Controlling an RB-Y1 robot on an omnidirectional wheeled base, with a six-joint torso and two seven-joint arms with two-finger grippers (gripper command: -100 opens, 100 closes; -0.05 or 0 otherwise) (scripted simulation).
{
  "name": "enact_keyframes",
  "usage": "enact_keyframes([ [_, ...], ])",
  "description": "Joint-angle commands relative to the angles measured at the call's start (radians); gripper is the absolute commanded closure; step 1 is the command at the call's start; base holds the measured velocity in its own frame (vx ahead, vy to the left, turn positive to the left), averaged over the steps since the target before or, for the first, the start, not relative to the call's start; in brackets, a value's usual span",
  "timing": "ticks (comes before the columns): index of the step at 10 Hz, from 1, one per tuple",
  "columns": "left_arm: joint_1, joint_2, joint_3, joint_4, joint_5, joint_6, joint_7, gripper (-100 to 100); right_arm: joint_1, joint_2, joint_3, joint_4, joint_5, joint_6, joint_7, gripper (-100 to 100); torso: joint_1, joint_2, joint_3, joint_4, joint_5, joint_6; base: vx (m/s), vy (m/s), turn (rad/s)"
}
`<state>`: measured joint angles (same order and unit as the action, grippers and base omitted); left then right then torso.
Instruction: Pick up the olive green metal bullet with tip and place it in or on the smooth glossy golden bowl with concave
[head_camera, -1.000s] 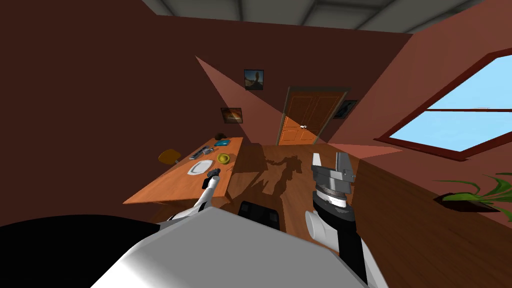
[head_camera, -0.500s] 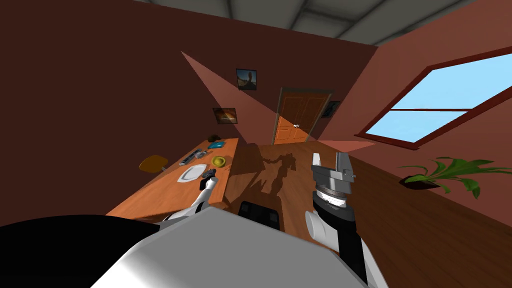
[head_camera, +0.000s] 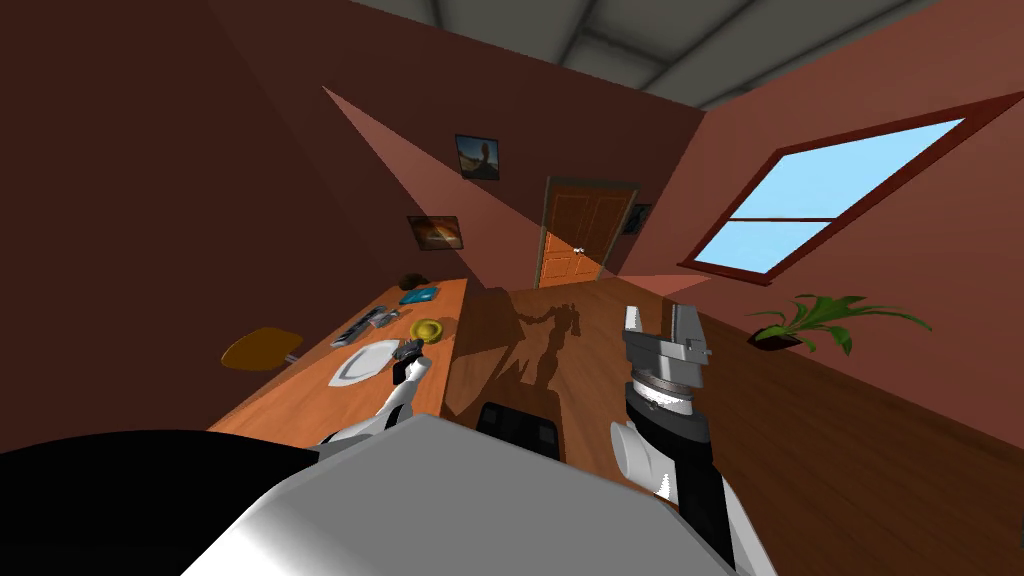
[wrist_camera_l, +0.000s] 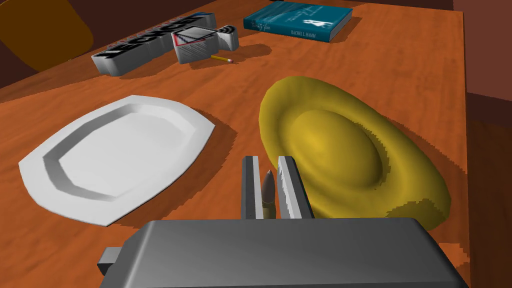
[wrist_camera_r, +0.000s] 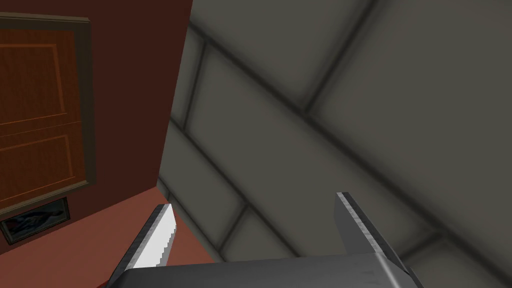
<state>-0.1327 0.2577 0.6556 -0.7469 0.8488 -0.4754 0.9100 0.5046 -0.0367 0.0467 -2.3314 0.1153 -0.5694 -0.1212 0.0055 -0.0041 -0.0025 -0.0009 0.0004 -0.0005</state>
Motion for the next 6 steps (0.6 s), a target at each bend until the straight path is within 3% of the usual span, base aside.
enact_keyframes([
  [1, 0.012, 0.008, 0.004, 0.01, -0.026, -0.035, 0.05, 100, 0.0, 0.0, 0.0, 0.0, 0.0, 0.0, 0.0, 0, 0.0, 0.0, 0.0, 0.0, 0.0, 0.0, 0.032, 0.069, -0.243],
  [6, 0.036, 0.037, 0.013, 0.066, -0.092, -0.117, 0.18, 100, 0.0, 0.0, 0.0, 0.0, 0.0, 0.0, 0.0, 0, 0.001, -0.001, -0.001, 0.0, 0.001, 0.0, 0.035, 0.078, -0.215],
])
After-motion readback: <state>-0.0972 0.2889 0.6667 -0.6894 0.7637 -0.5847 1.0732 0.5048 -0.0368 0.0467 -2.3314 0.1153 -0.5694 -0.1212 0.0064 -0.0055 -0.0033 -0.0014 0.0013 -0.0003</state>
